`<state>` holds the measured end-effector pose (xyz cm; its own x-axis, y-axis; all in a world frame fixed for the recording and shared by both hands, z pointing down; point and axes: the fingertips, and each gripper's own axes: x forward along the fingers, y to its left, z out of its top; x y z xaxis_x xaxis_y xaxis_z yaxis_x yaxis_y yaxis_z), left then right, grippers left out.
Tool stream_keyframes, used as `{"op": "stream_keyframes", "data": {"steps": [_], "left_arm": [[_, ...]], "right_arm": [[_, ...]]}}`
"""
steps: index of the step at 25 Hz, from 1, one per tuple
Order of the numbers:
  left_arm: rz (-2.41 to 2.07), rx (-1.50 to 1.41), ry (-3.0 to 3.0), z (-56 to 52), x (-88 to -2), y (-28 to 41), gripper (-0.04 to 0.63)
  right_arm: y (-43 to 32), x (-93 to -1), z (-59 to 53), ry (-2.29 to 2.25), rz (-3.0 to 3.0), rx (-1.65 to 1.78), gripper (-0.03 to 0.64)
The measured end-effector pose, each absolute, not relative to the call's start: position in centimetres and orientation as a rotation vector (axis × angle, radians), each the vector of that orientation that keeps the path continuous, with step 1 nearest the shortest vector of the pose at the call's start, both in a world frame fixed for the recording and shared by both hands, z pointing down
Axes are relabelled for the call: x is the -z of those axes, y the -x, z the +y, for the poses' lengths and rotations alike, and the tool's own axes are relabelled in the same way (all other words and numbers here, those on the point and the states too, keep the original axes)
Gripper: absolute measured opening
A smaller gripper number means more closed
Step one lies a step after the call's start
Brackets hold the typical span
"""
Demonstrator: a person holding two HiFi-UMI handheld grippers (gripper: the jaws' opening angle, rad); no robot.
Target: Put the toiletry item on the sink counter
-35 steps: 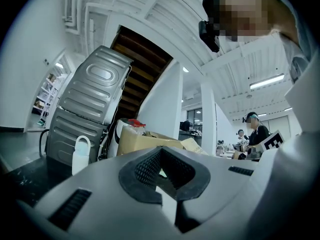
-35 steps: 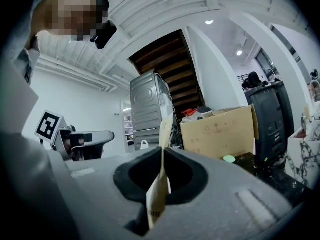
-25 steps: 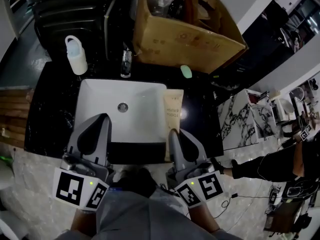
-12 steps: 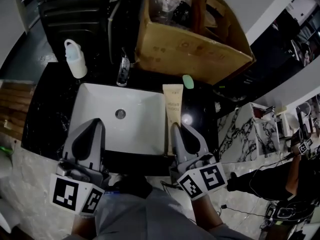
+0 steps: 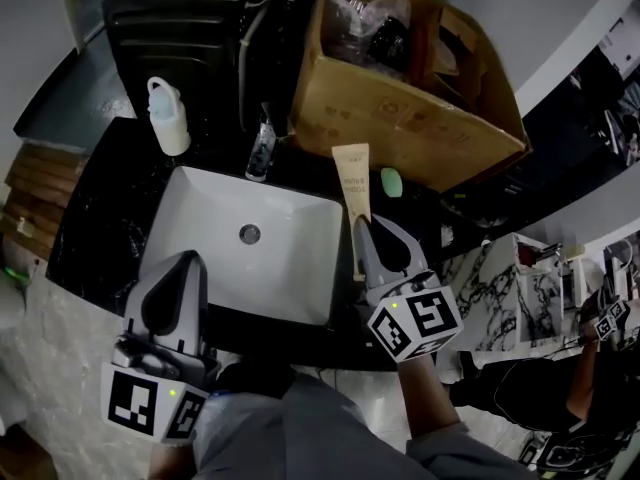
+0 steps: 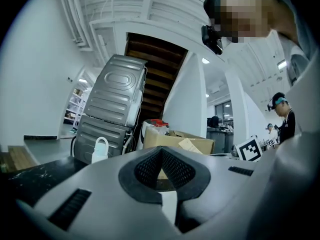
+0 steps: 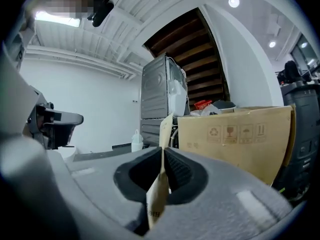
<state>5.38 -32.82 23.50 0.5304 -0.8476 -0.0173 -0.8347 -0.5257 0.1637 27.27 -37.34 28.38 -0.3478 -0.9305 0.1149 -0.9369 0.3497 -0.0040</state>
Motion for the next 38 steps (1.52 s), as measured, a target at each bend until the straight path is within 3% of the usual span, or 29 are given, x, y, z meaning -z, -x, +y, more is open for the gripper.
{"op": "stream_keyframes", "data": {"steps": [38], "left_arm": [[-1.780,0.087,-2.407,-33.3,-23.6,-1.3,0.003]], "right_arm": [[-29.6,-50.1,-54.0,-0.995,-2.191,0.071,0.011]]}}
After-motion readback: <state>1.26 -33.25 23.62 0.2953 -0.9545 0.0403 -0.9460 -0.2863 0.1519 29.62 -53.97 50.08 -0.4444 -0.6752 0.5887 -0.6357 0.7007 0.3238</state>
